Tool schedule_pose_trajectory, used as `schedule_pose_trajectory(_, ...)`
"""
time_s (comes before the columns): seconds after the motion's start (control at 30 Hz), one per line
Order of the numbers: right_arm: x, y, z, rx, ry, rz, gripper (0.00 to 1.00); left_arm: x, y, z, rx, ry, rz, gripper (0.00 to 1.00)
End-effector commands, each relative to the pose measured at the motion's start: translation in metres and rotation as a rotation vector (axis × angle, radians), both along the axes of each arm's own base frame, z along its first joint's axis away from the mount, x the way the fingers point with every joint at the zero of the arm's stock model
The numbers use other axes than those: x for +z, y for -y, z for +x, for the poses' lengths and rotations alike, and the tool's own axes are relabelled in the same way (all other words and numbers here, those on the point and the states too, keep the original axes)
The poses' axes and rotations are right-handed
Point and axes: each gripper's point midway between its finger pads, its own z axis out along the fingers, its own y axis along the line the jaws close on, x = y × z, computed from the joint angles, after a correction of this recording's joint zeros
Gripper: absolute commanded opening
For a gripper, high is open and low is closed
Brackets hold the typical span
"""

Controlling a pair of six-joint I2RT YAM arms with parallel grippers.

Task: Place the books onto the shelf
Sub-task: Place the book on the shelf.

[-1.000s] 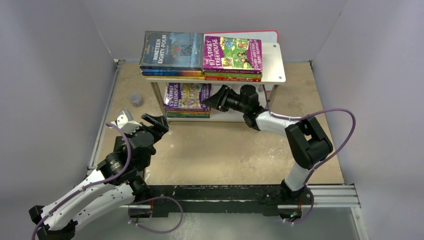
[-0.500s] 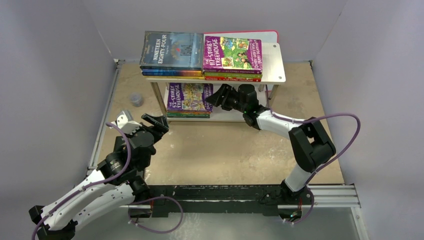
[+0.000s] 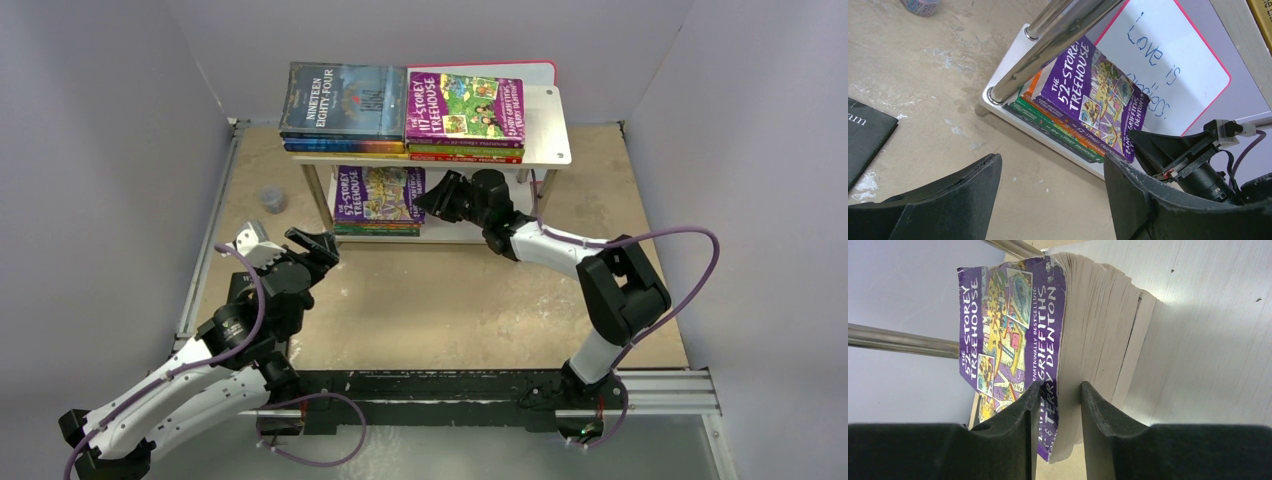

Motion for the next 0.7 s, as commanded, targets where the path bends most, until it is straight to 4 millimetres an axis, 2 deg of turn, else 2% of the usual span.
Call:
schedule_pose_trajectory(0.0,0.0035,-0.0026,0.0058,-0.014,0.014,-0.011,0.31,0.0018,0.0013,0.0015,0.003,0.008,-0.021,0.73)
schedule_pose_trajectory(0.23,0.0039,-0.0087,0.0062,-0.017,0.012,0.015,0.28,-0.0002,0.0022,0.001,-0.001,0.002,-0.02,0.73)
schedule_pose_trajectory(0.53,0.0027,-0.0012,0.0053,-0.137,-0.027,0.058,0.2,-0.005,0.0046,0.0009,-0.01,-0.009,-0.023,0.73)
schedule_pose_trajectory(0.67,0.0029,-0.0033,0.0046,-0.139,-0.035,0.068,0.19,-0.0063,0.0054,0.0013,-0.012,-0.013,-0.017,0.73)
